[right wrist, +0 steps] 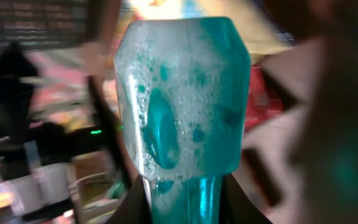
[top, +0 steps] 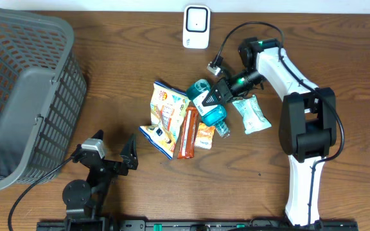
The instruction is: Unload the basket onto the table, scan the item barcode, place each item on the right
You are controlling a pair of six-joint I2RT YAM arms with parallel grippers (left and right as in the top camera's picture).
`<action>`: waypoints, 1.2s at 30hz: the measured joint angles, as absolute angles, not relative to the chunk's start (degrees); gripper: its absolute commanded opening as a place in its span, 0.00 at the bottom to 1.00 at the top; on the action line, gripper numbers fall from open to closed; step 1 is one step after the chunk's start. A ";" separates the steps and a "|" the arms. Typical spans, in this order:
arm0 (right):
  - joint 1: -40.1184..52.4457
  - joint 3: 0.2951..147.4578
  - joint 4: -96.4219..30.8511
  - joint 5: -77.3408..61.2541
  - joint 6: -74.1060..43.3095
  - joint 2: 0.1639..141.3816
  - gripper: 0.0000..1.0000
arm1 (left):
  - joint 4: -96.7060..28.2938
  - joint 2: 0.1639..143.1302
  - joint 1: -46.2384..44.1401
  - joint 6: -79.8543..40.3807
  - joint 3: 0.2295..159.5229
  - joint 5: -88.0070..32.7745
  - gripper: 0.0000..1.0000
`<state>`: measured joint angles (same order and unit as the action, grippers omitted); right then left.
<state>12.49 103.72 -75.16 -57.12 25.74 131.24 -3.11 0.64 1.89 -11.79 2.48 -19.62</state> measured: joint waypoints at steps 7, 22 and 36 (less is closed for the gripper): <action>11.11 103.68 -91.44 -67.40 37.04 131.24 0.02 | -3.11 0.64 1.89 -11.79 2.48 -19.62 0.98; 11.16 103.63 -97.21 -68.99 51.59 131.24 0.02 | -3.11 0.64 1.89 -11.79 2.48 -19.62 0.98; 12.73 105.60 -68.47 -43.90 41.89 131.24 0.01 | -3.11 0.64 1.89 -11.79 2.48 -19.62 0.98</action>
<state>12.73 105.60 -68.47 -43.90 41.89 131.24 -3.11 0.64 1.89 -11.79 2.48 -19.62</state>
